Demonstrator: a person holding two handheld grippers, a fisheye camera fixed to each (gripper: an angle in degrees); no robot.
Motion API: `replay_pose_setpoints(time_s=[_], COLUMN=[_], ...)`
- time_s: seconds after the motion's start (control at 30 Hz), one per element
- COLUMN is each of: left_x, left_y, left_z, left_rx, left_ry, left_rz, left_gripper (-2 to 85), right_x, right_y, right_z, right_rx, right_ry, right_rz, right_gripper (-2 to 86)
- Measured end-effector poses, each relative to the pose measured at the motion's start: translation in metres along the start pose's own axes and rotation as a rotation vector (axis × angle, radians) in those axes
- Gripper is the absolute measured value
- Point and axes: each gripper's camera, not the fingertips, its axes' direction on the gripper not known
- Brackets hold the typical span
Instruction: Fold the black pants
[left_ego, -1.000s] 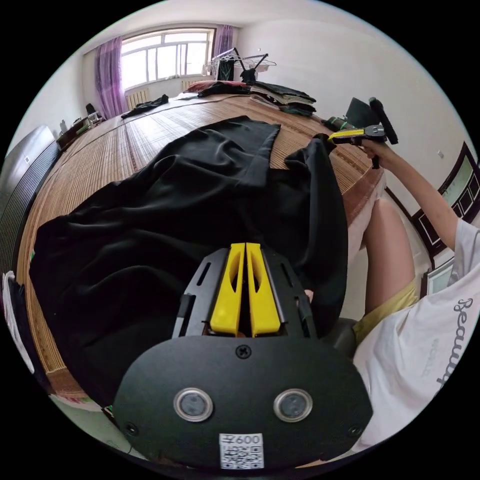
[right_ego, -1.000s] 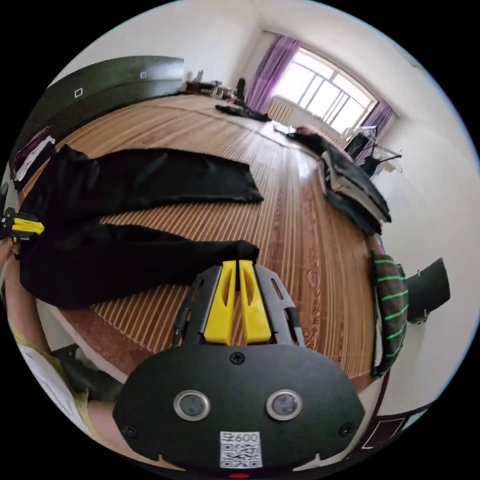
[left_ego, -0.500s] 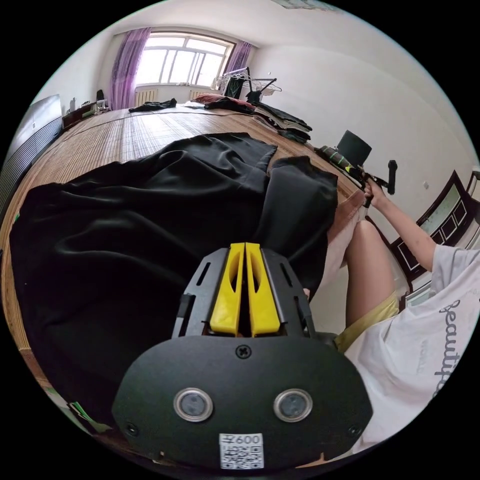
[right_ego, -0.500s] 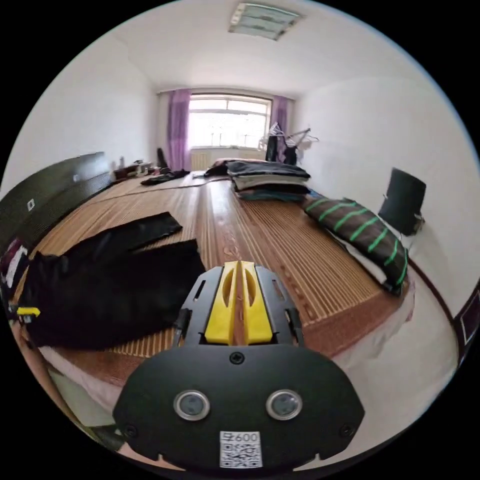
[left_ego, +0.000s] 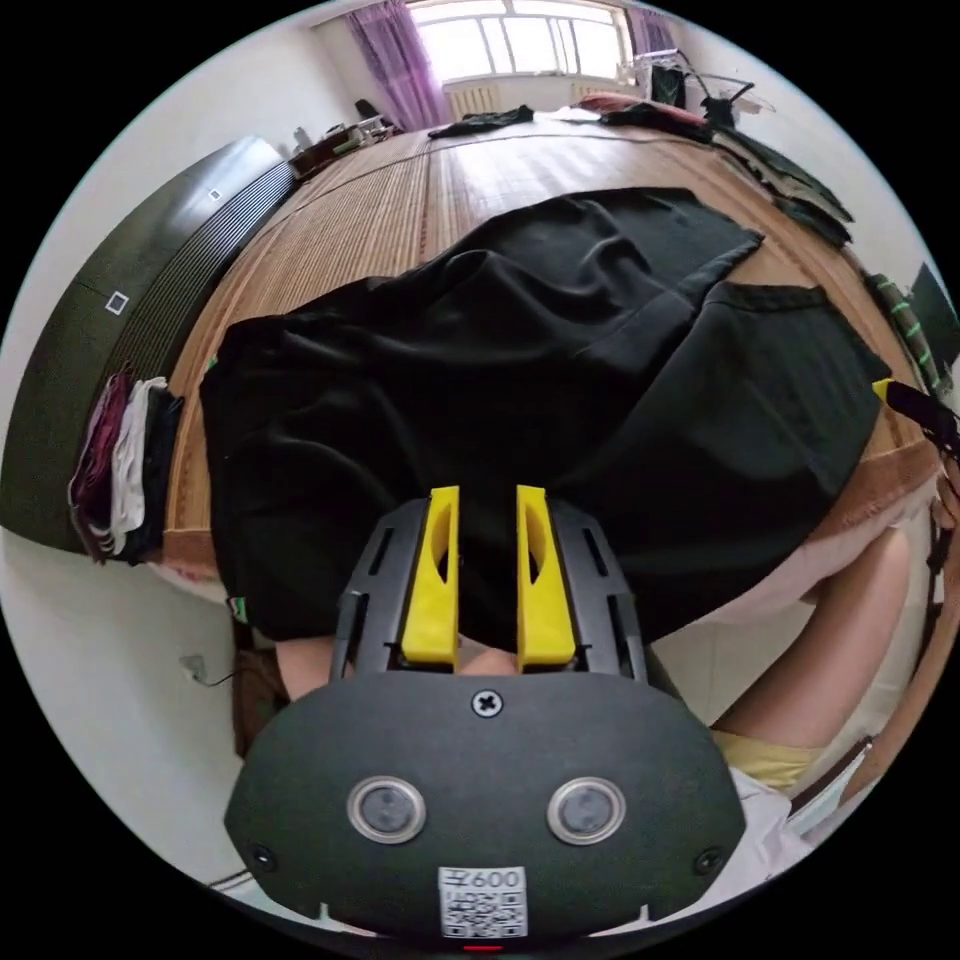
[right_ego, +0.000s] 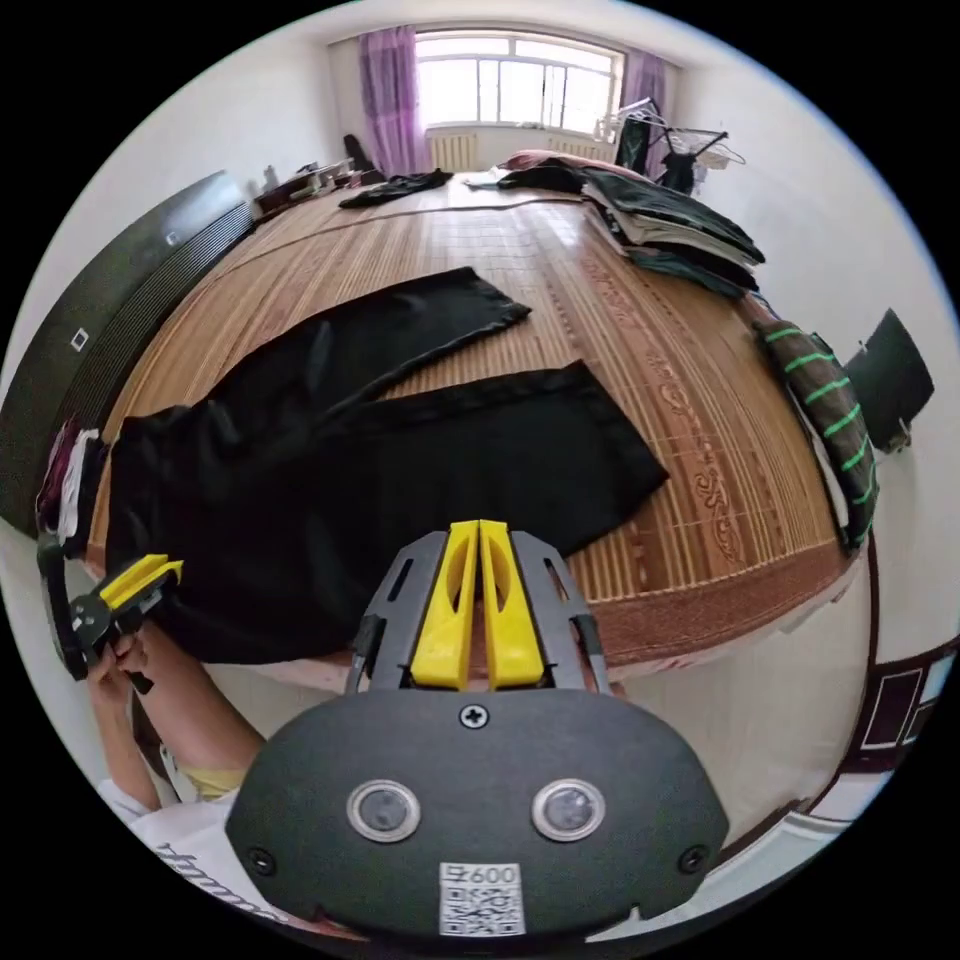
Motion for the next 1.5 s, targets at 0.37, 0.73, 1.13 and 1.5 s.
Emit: replay_pose_setpoints(time_s=[0.37, 0.73, 1.13, 1.5], left_x=[0.084, 0.095, 0.09, 0.076], left_y=[0.008, 0.033, 0.082, 0.115], left_z=[-0.003, -0.026, -0.025, -0.033], left_rx=[-0.126, 0.111, 0.253, 0.309], left_ry=[-0.146, 0.106, 0.049, 0.176], left_rz=[0.003, 0.021, -0.103, -0.188], left_gripper=[1.1, 0.2, 0.3, 0.2], right_x=[-0.095, -0.151, -0.19, -0.216], right_y=[0.032, 0.067, 0.098, 0.112], right_z=[0.008, 0.04, 0.051, 0.069], right_rx=[0.141, 0.159, 0.309, 0.349], right_ry=[0.071, 0.182, 0.088, 0.088], right_rz=[-0.033, -0.037, -0.119, -0.097], right_gripper=[2.8, 5.2, 2.0, -0.8])
